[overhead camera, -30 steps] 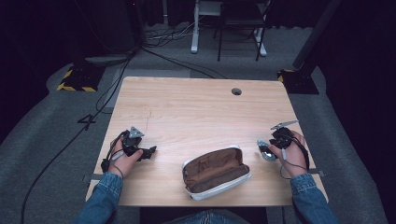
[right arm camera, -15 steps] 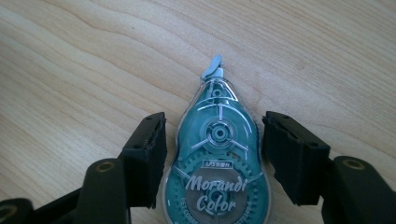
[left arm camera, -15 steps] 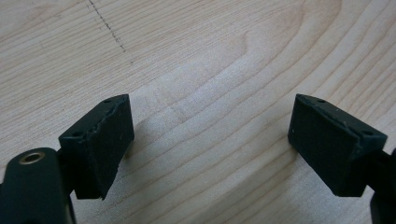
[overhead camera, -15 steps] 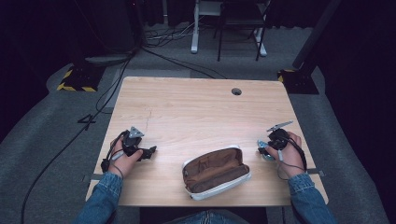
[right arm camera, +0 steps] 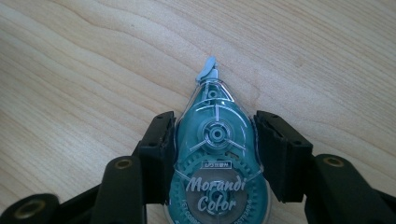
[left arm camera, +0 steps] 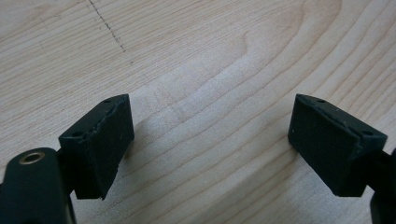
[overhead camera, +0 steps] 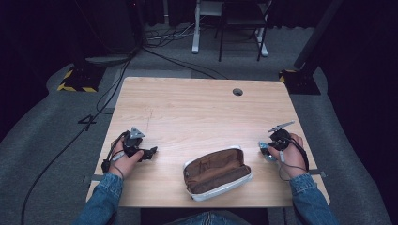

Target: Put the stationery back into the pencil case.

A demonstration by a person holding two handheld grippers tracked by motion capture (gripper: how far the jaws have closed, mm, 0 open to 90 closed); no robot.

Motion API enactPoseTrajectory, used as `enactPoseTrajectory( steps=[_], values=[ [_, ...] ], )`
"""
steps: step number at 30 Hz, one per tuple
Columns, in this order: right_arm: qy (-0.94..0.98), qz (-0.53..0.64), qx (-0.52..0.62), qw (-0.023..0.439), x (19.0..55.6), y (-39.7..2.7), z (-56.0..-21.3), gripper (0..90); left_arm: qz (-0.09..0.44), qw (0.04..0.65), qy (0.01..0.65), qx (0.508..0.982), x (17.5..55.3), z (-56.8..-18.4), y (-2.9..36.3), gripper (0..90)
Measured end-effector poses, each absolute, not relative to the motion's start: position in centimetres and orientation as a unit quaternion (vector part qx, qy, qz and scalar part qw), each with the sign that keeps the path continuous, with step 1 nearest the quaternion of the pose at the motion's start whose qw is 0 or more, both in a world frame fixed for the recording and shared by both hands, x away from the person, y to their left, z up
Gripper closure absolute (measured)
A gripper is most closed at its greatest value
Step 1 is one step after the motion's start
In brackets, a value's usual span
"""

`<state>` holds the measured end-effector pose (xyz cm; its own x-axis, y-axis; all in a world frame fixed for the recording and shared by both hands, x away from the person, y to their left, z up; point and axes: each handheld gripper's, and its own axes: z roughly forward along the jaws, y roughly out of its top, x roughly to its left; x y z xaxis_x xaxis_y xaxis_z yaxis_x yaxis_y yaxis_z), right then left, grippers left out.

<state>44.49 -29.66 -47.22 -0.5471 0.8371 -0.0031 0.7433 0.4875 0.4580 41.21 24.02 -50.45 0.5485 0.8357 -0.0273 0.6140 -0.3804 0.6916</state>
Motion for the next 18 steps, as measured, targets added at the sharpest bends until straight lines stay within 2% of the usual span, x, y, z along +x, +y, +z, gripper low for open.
enactPoseTrajectory(
  steps=[18],
  values=[
    [0.848,0.215,0.473,0.101,44.27,-29.95,-46.47,50.3,0.166,0.334,0.445,0.814,41.21,-50.45,24.01,14.6]
  ],
)
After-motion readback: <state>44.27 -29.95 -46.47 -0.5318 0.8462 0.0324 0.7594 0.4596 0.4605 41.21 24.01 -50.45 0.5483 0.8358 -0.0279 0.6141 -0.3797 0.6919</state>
